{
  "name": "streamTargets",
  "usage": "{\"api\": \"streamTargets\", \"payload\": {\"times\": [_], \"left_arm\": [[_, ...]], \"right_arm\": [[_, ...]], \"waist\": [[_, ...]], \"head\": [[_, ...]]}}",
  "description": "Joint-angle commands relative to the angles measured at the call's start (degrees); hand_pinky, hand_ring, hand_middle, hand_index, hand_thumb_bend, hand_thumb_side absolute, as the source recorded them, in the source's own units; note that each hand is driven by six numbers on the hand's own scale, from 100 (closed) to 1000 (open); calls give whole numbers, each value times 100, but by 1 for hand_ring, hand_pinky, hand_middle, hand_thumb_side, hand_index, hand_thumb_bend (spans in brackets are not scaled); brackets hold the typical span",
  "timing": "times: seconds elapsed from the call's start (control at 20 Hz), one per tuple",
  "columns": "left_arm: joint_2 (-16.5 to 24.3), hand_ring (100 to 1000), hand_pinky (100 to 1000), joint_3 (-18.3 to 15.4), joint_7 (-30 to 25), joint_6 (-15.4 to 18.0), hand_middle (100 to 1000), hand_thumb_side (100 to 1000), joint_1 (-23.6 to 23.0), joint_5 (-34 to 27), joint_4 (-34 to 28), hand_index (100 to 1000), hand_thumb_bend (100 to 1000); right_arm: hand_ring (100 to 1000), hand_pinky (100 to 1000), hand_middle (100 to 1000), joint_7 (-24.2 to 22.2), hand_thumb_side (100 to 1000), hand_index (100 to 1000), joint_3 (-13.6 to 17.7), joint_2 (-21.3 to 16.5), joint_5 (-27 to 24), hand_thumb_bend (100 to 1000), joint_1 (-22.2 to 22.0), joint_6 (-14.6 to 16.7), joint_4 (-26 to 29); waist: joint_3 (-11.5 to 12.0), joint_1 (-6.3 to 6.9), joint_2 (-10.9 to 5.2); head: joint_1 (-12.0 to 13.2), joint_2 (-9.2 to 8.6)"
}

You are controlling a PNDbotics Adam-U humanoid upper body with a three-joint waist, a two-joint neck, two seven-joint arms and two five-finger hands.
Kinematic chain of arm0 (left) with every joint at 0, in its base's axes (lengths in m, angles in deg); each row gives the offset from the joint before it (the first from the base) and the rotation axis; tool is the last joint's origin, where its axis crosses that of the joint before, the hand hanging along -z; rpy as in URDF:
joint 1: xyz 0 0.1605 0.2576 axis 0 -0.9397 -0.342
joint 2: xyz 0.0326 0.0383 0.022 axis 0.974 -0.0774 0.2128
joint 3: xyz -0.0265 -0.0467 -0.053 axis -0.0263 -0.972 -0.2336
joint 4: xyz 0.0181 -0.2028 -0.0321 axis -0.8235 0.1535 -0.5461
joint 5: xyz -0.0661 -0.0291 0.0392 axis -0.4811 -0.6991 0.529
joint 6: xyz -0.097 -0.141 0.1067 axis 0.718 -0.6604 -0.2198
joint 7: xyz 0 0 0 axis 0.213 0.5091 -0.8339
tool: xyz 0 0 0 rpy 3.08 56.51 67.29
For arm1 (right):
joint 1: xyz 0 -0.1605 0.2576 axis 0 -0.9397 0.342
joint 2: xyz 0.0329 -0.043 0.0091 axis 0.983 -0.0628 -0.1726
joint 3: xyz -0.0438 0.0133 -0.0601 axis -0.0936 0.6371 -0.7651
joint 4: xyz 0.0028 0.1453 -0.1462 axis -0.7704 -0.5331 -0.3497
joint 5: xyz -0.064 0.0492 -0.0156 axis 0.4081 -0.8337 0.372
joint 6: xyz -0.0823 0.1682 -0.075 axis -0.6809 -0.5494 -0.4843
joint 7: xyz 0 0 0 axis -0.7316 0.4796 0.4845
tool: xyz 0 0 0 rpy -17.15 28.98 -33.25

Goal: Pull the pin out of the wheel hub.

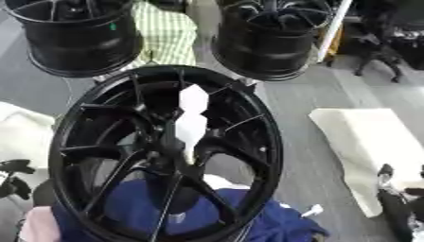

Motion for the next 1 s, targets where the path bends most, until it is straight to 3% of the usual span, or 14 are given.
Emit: {"api": "streamTargets", "payload": {"times": [0.05,0.1,0.15,0.2,0.5,0.75,1.0], "left_arm": [[126,478,463,29,-6,-10,644,708,25,35,-128,785,100],[133,477,463,31,-9,-10,644,708,24,39,-126,785,100],[137,477,463,32,-10,-9,644,708,23,43,-124,785,100],[141,477,463,34,-12,-9,644,708,24,45,-122,785,100],[168,477,463,61,-37,3,644,707,51,55,-113,785,100],[195,477,463,99,-73,21,644,707,116,68,-116,784,100],[215,477,463,149,-124,39,644,707,197,78,-121,785,100]], "right_arm": [[571,413,749,-693,378,853,15,-954,284,337,-45,-367,835],[574,419,753,-902,382,859,4,-1224,342,331,-11,-369,907],[584,433,759,-1114,542,873,-10,-1484,384,340,40,-327,942],[589,441,768,-1338,389,883,-30,-1753,416,317,108,-262,959],[632,515,823,-2508,398,942,-195,-3107,249,301,804,47,976],[669,573,854,-3511,396,963,-487,-3680,-126,277,1518,153,976],[686,595,870,-4310,394,970,-791,-3731,-261,274,2408,197,976]], "waist": [[14,-5,-85],[18,-14,-88],[22,-20,-90],[27,-26,-92],[94,-53,-73],[183,-95,-3],[294,-140,75]], "head": [[49,-26],[53,-30],[53,-34],[52,-35],[19,-76],[-26,-142],[-124,-215]]}}
